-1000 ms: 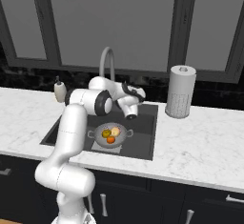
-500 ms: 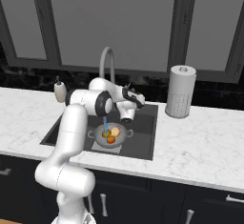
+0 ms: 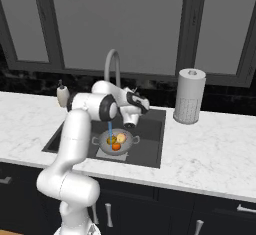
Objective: Put the colander in the sink, put the peach, mango, tangerine in the colander, and turn on the sink faucet and pour water over the colander.
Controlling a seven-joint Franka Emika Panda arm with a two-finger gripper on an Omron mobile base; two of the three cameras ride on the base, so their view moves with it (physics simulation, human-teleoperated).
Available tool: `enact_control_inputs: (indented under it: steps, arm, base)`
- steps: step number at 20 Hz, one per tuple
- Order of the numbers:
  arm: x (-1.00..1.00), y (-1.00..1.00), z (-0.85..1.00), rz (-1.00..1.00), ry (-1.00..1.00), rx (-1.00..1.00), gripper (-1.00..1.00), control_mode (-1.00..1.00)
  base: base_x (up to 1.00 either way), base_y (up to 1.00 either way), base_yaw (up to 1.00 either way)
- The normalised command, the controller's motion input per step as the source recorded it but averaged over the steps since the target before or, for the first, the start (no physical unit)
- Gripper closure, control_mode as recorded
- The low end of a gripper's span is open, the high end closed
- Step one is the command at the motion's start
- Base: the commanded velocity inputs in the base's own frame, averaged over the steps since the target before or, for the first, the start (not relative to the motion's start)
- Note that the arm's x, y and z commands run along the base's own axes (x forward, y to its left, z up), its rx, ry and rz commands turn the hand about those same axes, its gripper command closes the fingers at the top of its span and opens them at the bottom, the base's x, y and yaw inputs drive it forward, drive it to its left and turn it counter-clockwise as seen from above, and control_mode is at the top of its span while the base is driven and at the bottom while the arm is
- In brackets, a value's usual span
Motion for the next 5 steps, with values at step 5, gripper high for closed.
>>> enact_control_inputs:
  steps: [5]
  arm:
    - [-0.07,-0.9,1.0,0.1,0.0,0.38,1.0,-1.0]
  base:
    - [0.0,0.0,0.0]
